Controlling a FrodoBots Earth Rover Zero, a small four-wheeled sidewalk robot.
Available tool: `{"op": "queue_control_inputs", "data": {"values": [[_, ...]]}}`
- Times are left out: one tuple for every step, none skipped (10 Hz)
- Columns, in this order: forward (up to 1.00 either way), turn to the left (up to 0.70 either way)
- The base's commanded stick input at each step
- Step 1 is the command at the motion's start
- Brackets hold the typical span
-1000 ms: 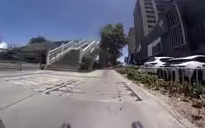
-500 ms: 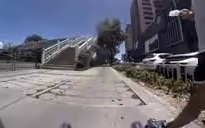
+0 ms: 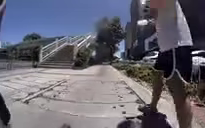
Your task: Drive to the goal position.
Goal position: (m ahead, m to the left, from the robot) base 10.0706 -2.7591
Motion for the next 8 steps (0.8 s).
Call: {"op": "queue_control_inputs", "data": {"values": [[0.45,0.0],[0.45,0.0],[0.45,0.0],[0.45,0.0],[0.45,0.0],[0.45,0.0],[0.45,0.0],[0.45,0.0]]}}
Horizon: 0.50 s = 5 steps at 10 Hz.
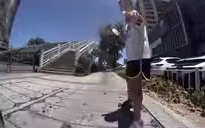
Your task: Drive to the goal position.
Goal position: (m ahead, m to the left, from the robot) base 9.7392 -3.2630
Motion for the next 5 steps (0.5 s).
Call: {"op": "queue_control_inputs", "data": {"values": [[0.45,0.0],[0.45,0.0],[0.45,0.0],[0.45,0.0],[0.45,0.0]]}}
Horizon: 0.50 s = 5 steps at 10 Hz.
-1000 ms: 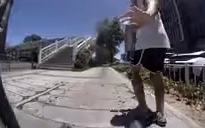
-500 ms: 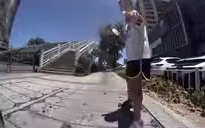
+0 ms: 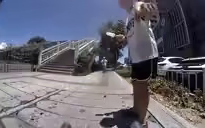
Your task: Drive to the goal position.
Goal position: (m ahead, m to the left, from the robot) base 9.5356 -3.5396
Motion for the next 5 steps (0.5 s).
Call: {"op": "queue_control_inputs", "data": {"values": [[0.45,0.0],[0.45,0.0],[0.45,0.0],[0.45,0.0],[0.45,0.0]]}}
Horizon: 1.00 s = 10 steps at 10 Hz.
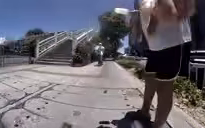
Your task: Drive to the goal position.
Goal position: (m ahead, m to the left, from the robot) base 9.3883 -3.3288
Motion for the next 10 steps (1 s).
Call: {"op": "queue_control_inputs", "data": {"values": [[0.45,0.0],[0.45,0.0],[0.45,0.0],[0.45,0.0],[0.45,0.0],[0.45,0.0],[0.45,0.0],[0.45,0.0],[0.45,0.0],[0.45,0.0]]}}
